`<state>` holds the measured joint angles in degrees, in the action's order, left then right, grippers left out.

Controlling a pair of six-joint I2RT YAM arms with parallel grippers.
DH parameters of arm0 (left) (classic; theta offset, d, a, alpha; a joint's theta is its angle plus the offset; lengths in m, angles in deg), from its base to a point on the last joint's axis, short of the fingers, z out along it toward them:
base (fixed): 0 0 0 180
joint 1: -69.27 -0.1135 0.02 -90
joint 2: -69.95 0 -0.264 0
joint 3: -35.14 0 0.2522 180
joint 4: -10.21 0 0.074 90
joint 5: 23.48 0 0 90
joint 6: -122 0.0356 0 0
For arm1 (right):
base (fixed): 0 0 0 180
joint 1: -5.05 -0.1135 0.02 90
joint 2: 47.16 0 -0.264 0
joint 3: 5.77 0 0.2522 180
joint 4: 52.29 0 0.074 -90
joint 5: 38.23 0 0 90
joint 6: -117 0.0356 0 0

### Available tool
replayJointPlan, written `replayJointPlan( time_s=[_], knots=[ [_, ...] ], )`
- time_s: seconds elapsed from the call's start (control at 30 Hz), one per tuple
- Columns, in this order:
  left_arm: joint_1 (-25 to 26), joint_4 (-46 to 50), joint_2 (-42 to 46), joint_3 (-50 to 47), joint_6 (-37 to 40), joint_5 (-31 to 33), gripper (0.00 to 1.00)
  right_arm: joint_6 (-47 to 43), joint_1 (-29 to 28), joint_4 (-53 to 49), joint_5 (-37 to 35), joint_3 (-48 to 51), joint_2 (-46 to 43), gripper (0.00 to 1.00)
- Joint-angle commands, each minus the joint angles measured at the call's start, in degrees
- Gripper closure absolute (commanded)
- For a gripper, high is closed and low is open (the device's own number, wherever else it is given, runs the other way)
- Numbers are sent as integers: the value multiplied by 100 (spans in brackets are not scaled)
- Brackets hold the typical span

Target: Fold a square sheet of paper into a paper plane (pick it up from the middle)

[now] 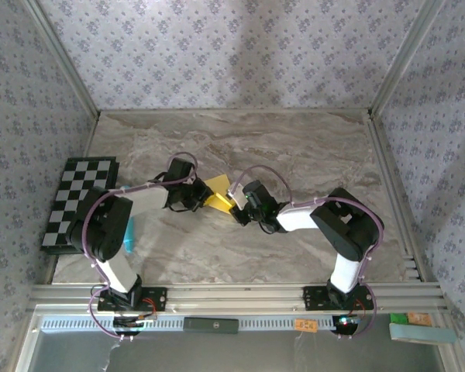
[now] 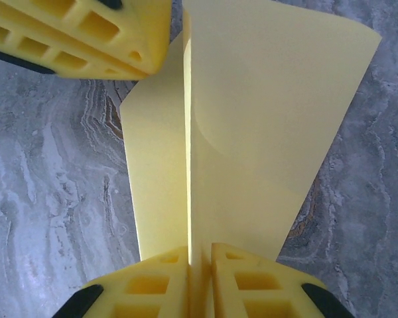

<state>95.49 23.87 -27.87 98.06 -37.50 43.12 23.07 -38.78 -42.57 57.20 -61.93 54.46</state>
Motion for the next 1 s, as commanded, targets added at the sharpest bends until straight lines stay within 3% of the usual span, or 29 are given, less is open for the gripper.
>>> replayJointPlan(
  time_s=[0.0, 0.47, 0.97],
  knots=[
    [59, 10, -188, 111, 125, -96, 88, 44, 46, 95, 90, 69, -160, 83],
    [120, 525, -419, 247, 339, 134, 83, 94, -35, -78, -371, 44, -194, 65],
    [156, 746, -517, 302, 401, 221, 81, 43, -354, -449, -1085, -358, -30, 63]
  ],
)
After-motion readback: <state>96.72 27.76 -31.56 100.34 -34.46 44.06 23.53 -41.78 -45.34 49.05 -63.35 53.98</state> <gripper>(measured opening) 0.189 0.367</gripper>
